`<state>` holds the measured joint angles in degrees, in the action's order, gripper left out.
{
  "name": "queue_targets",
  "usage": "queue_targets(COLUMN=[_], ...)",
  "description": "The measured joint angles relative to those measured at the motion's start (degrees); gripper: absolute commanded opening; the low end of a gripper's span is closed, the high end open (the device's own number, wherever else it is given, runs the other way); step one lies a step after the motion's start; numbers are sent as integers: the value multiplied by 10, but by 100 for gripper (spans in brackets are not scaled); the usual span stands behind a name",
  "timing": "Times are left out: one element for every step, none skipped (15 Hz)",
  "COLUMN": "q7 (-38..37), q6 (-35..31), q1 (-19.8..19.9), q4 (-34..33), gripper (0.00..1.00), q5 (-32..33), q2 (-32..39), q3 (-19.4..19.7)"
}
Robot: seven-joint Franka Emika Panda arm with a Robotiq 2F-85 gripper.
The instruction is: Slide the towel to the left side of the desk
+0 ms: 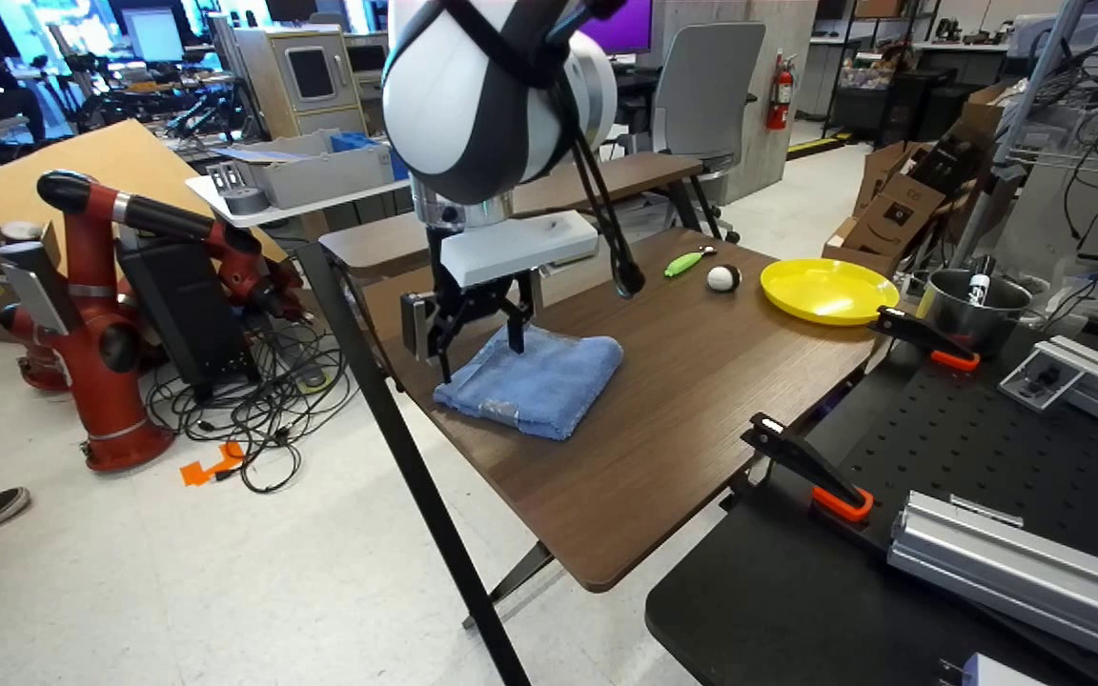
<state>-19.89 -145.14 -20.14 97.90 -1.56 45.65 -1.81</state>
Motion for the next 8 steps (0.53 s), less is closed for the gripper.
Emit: queue_targets(q7=[0, 0, 0, 0, 1, 1, 1, 1], q6=[0, 0, 0, 0, 0, 0, -1, -1], q1=[1, 2, 2, 2, 2, 2, 2, 3], q4=[15, 30, 42, 48, 51, 52, 53, 53], gripper=[100, 100, 100, 100, 100, 100, 100, 100], q5=[0, 0, 0, 0, 0, 0, 0, 0], q2=[-16, -31, -40, -44, -45, -45, -45, -45], q3=[-1, -2, -2, -2, -2, -2, -2, -2])
